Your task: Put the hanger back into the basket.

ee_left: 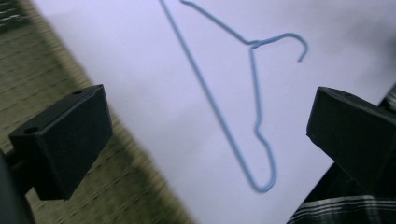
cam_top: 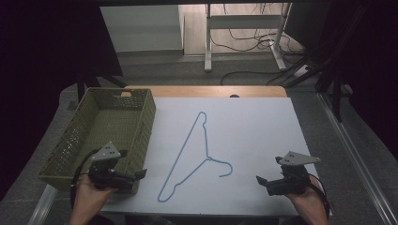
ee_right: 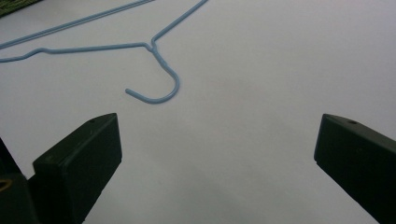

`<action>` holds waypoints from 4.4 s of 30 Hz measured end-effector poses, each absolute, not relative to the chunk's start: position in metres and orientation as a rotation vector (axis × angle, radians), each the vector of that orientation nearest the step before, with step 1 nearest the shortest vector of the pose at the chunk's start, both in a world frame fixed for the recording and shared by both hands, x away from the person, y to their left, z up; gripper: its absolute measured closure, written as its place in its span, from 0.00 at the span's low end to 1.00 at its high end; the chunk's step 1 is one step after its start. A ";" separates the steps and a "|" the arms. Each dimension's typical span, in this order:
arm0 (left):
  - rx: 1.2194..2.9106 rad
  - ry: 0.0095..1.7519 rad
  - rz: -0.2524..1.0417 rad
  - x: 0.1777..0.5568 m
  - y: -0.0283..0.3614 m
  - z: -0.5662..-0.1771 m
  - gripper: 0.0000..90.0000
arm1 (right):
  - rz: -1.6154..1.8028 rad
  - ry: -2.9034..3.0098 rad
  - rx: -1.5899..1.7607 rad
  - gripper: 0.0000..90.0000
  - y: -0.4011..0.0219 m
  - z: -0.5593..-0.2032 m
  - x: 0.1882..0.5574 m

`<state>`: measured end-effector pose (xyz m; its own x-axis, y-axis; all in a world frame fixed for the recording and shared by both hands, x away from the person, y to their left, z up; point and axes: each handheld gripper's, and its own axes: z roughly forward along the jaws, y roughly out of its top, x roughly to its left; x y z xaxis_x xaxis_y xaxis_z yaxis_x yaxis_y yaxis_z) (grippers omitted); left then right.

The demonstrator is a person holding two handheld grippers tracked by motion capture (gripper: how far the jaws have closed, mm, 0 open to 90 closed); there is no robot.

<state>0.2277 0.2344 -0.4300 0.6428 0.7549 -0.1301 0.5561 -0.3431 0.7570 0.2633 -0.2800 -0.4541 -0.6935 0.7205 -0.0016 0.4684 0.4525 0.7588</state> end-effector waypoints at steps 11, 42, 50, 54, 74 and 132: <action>2.080 0.966 0.235 0.245 0.199 -0.431 0.00 | 1.086 2.386 1.010 0.01 -0.281 -0.455 0.264; 2.272 0.894 0.150 0.312 0.098 -0.478 0.07 | 1.055 2.429 1.003 0.01 -0.279 -0.462 0.266; 2.307 0.871 0.130 0.318 0.085 -0.492 0.40 | 1.043 2.444 0.997 0.01 -0.278 -0.464 0.266; 2.330 0.868 0.118 0.321 0.080 -0.500 0.59 | 1.030 2.453 0.990 0.01 -0.278 -0.465 0.267; 2.365 0.957 0.099 0.325 0.067 -0.522 0.94 | 1.009 2.474 0.978 0.01 -0.276 -0.468 0.267; 2.205 1.032 0.021 0.319 0.095 -0.499 0.96 | 1.017 2.639 0.783 0.69 -0.179 -0.471 0.327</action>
